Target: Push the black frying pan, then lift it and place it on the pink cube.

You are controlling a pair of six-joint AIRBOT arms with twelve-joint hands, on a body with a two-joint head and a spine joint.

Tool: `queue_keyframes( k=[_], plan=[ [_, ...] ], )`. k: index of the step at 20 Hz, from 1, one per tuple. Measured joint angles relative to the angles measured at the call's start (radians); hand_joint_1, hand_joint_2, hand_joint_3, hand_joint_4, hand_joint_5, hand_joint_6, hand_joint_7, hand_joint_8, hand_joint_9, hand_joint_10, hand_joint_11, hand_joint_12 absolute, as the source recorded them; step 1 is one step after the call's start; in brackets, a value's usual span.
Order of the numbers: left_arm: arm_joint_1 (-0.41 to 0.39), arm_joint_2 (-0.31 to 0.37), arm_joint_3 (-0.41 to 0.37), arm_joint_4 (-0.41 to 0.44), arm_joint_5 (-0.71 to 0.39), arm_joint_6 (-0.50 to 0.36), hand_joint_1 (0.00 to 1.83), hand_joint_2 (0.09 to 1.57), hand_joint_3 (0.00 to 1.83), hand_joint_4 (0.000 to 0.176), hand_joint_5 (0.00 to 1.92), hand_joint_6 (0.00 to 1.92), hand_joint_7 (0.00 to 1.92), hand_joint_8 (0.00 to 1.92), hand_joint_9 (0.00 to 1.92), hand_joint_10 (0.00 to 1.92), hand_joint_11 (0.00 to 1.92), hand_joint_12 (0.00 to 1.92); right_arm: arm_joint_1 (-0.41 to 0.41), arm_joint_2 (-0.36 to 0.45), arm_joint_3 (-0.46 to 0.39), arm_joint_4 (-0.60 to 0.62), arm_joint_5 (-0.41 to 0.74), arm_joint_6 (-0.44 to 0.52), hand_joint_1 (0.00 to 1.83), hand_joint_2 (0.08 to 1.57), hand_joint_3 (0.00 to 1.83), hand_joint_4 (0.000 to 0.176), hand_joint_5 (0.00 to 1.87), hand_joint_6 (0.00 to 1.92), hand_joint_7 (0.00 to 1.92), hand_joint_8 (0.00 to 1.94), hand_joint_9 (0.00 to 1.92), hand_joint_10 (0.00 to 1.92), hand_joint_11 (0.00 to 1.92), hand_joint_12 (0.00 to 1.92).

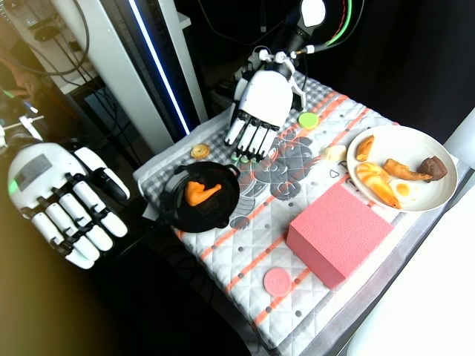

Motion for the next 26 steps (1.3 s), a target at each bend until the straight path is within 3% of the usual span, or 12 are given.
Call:
queue_keyframes(
  k=[1, 2, 5, 8, 10, 11, 14, 16, 19, 21, 24, 26],
  plan=[
    [-0.011, 0.026, -0.008, 0.001, -0.004, 0.0, 0.58, 1.45, 0.0, 0.0, 0.3, 0.68, 0.28, 0.5, 0.0, 0.95, 0.0, 1.32, 0.0, 0.01, 0.005, -0.011, -0.024, 0.0, 0.77, 1.23, 0.0, 0.0, 0.0, 0.0, 0.0, 0.0, 0.0, 0.0, 0.0, 0.63],
    [-0.025, 0.051, -0.014, -0.005, -0.012, 0.001, 0.53, 1.47, 0.01, 0.0, 0.26, 0.6, 0.24, 0.41, 0.0, 0.75, 0.0, 1.15, 0.0, 0.021, 0.025, -0.036, -0.06, 0.0, 0.77, 1.2, 0.0, 0.0, 0.0, 0.0, 0.0, 0.0, 0.0, 0.0, 0.0, 0.55],
    [-0.047, 0.1, -0.039, -0.005, -0.027, 0.003, 0.5, 1.5, 0.0, 0.0, 0.25, 0.42, 0.27, 0.14, 0.0, 0.61, 0.0, 1.1, 0.008, 0.026, 0.054, -0.047, -0.174, -0.012, 0.76, 1.18, 0.0, 0.0, 0.0, 0.0, 0.0, 0.0, 0.0, 0.0, 0.0, 0.7],
    [-0.077, 0.166, -0.078, -0.05, -0.049, 0.068, 0.56, 1.5, 0.0, 0.0, 0.33, 0.27, 0.35, 0.02, 0.09, 0.47, 0.0, 1.15, 0.016, 0.026, 0.068, -0.055, -0.278, -0.037, 0.76, 1.16, 0.0, 0.0, 0.0, 0.0, 0.0, 0.0, 0.0, 0.0, 0.0, 0.27],
    [-0.082, 0.195, -0.089, -0.082, -0.049, 0.109, 0.52, 1.5, 0.0, 0.0, 0.27, 0.15, 0.29, 0.0, 0.06, 0.45, 0.0, 1.0, 0.047, 0.026, 0.078, -0.055, -0.319, -0.064, 0.77, 1.13, 0.0, 0.0, 0.0, 0.0, 0.0, 0.0, 0.0, 0.0, 0.01, 0.04],
    [-0.085, 0.209, -0.09, -0.093, -0.045, 0.114, 0.45, 1.5, 0.0, 0.0, 0.25, 0.08, 0.26, 0.0, 0.05, 0.4, 0.0, 0.93, 0.071, 0.026, 0.084, -0.058, -0.342, -0.084, 0.78, 1.12, 0.0, 0.0, 0.0, 0.0, 0.0, 0.0, 0.0, 0.0, 0.01, 0.04],
    [-0.108, 0.249, -0.091, -0.138, -0.034, 0.134, 0.49, 1.44, 0.0, 0.0, 0.23, 0.02, 0.24, 0.0, 0.07, 0.31, 0.0, 1.14, 0.124, 0.003, 0.131, -0.087, -0.429, -0.089, 0.79, 1.11, 0.0, 0.0, 0.0, 0.0, 0.0, 0.0, 0.0, 0.0, 0.0, 0.01],
    [-0.112, 0.276, -0.108, -0.196, -0.031, 0.196, 0.42, 1.45, 0.0, 0.002, 0.2, 0.0, 0.21, 0.0, 0.06, 0.28, 0.0, 1.07, 0.154, -0.013, 0.148, -0.079, -0.485, -0.113, 0.8, 1.1, 0.0, 0.0, 0.0, 0.0, 0.0, 0.0, 0.0, 0.0, 0.05, 0.02],
    [-0.115, 0.308, -0.13, -0.206, -0.032, 0.216, 0.59, 1.37, 0.0, 0.021, 0.25, 0.01, 0.24, 0.0, 0.11, 0.25, 0.0, 1.17, 0.248, -0.054, 0.188, -0.072, -0.602, -0.207, 0.81, 1.11, 0.0, 0.0, 0.0, 0.0, 0.0, 0.0, 0.0, 0.0, 0.03, 0.03],
    [-0.121, 0.322, -0.132, -0.209, -0.033, 0.215, 0.61, 1.34, 0.0, 0.003, 0.29, 0.0, 0.25, 0.0, 0.16, 0.14, 0.0, 1.14, 0.282, -0.084, 0.222, -0.078, -0.657, -0.224, 0.83, 1.11, 0.0, 0.0, 0.0, 0.0, 0.0, 0.0, 0.0, 0.0, 0.0, 0.0],
    [-0.121, 0.331, -0.132, -0.212, -0.024, 0.216, 0.6, 1.34, 0.0, 0.027, 0.28, 0.0, 0.24, 0.0, 0.17, 0.07, 0.0, 1.05, 0.327, -0.132, 0.265, -0.048, -0.746, -0.267, 0.87, 1.12, 0.0, 0.0, 0.0, 0.0, 0.0, 0.0, 0.0, 0.0, 0.0, 0.0],
    [-0.121, 0.331, -0.134, -0.213, -0.025, 0.216, 0.64, 1.34, 0.0, 0.016, 0.31, 0.01, 0.26, 0.0, 0.2, 0.06, 0.0, 1.09, 0.362, -0.156, 0.286, -0.037, -0.787, -0.307, 0.91, 1.14, 0.0, 0.0, 0.18, 0.05, 0.15, 0.02, 0.05, 0.01, 0.0, 0.0]
  ],
)
